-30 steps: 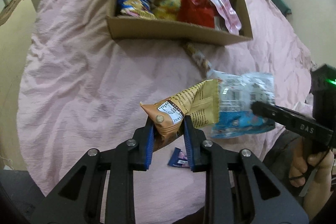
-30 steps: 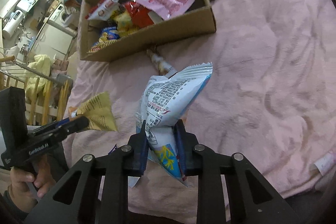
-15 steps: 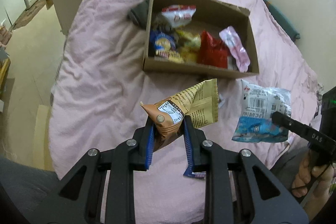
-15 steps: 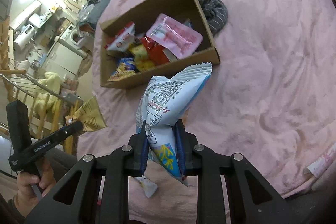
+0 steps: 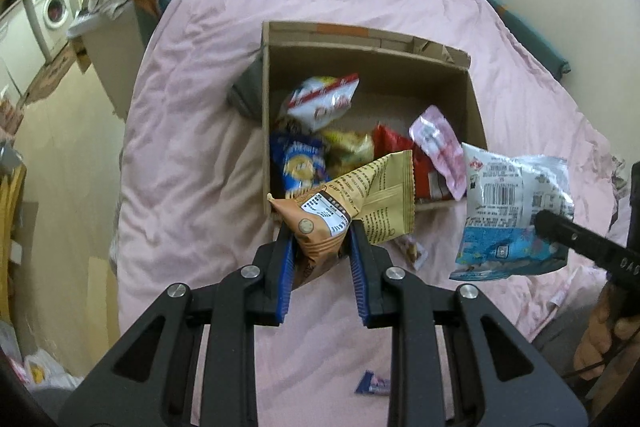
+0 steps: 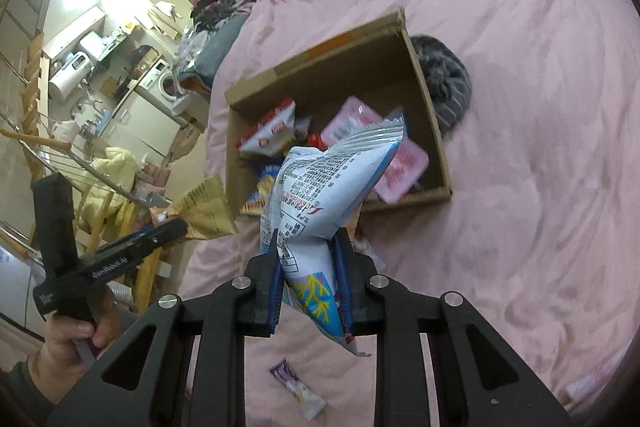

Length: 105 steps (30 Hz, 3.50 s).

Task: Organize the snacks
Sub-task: 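Carry the white-blue bag and gold wafer bar over the box with both tools, then open both tools to drop the white-blue bag and gold bar into the box, then move both open tools back toward the last snack bars on the bed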

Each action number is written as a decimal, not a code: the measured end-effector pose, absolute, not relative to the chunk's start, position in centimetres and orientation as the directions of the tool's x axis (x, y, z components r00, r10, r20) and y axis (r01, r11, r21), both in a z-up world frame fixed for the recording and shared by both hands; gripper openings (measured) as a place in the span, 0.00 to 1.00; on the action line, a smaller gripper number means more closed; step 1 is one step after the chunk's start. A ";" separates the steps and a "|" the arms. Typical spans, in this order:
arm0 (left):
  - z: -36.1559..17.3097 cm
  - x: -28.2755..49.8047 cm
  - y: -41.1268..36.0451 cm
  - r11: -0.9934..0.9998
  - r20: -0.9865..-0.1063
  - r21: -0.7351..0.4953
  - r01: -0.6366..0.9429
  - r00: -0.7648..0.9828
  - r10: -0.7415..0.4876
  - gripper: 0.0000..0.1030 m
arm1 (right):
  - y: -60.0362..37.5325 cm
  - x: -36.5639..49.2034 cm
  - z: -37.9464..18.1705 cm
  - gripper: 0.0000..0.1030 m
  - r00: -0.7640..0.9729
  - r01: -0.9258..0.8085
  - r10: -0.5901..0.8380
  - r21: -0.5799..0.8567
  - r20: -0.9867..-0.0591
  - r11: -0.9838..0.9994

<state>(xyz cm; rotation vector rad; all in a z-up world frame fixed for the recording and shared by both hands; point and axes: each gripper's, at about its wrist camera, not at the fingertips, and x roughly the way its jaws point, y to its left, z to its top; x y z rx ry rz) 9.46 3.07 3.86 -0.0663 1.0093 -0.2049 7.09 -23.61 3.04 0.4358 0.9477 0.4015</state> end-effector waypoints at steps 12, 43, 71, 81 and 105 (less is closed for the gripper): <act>3.2 16.1 -0.3 0.978 -0.834 -0.081 0.194 0.524 -0.173 0.21 | -24.3 14.5 2.6 0.23 0.529 -0.105 0.540 0.581 -0.655 0.807; -2.1 20.7 -0.8 0.976 -0.877 -0.100 0.192 0.447 -0.177 0.23 | -24.2 24.5 -4.1 0.27 0.479 0.063 0.554 0.656 -0.681 0.752; 0.7 19.1 -0.9 0.983 -0.794 -0.061 0.172 0.589 -0.152 0.83 | -23.1 23.6 -2.0 0.76 0.504 -0.020 0.457 0.518 -0.733 0.855; 1.0 18.1 -0.7 0.986 -0.783 -0.062 0.156 0.604 -0.145 0.83 | -24.1 21.2 0.3 0.85 0.539 -0.027 0.439 0.506 -0.719 0.862; 1.4 13.3 0.4 0.985 -0.788 -0.107 0.136 0.592 -0.168 0.83 | -25.8 14.3 1.6 0.85 0.571 0.012 0.416 0.514 -0.707 0.858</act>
